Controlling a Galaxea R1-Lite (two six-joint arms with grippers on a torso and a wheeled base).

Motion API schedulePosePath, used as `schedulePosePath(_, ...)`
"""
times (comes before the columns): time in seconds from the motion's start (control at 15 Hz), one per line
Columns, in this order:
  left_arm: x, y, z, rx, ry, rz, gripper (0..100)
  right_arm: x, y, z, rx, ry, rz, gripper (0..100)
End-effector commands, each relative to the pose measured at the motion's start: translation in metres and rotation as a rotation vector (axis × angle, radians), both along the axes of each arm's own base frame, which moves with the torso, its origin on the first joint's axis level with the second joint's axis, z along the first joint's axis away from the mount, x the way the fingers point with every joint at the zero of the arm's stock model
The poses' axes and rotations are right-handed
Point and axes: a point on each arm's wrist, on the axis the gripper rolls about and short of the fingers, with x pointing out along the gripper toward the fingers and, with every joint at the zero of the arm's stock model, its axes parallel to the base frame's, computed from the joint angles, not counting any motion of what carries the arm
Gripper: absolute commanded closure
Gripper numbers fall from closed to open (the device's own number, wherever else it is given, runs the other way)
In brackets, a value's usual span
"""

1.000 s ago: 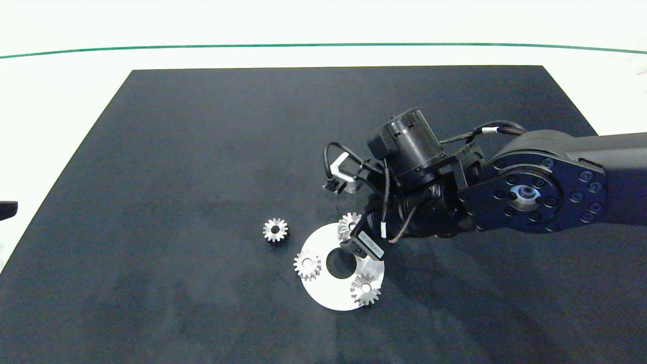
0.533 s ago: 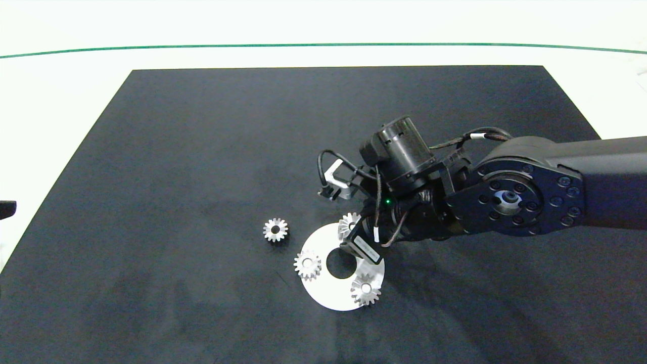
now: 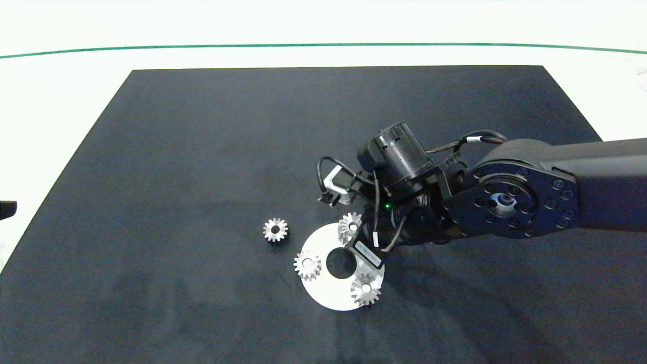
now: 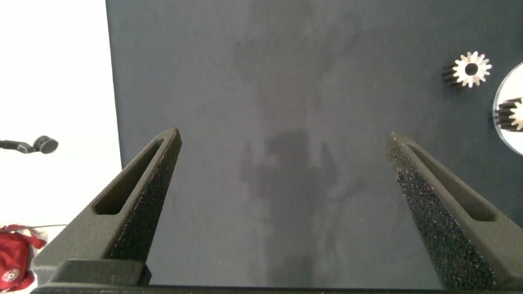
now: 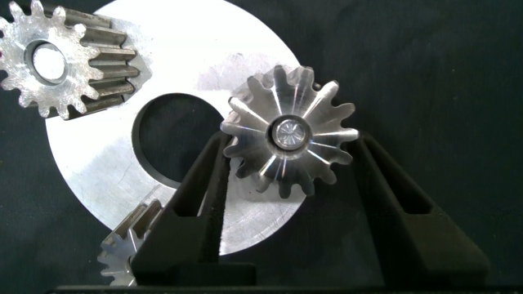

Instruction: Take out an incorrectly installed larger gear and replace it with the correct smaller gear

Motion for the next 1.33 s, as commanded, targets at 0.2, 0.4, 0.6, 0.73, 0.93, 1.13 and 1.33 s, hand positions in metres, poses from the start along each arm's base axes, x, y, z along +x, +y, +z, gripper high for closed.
schedulePosePath(0.2,0.0,0.0,0.0,0.001,0.004,0.0,0,0.002,0.002,-0.004,-0.006,0.004,0.001,56)
schedulePosePath(0.4,0.0,0.0,0.0,0.001,0.004,0.0,0,0.002,0.002,-0.004,-0.006,0.004,0.001,62)
schedulePosePath(0.6,0.0,0.0,0.0,0.001,0.004,0.0,0,0.002,0.001,-0.005,-0.011,0.008,0.001,68)
schedulePosePath(0.73,0.0,0.0,0.0,0.001,0.003,0.0,0,0.001,0.002,-0.004,-0.009,0.004,0.005,71)
schedulePosePath(0.93,-0.001,0.0,0.0,0.001,0.001,0.0,0,-0.002,-0.001,0.001,0.0,-0.002,0.004,75)
schedulePosePath(1.13,-0.003,0.0,0.0,0.0,-0.005,-0.001,0,-0.008,-0.007,0.008,0.01,-0.014,0.003,75)
schedulePosePath(1.33,-0.003,0.0,0.0,0.001,-0.005,0.0,0,-0.013,-0.007,0.013,0.016,-0.022,0.014,75)
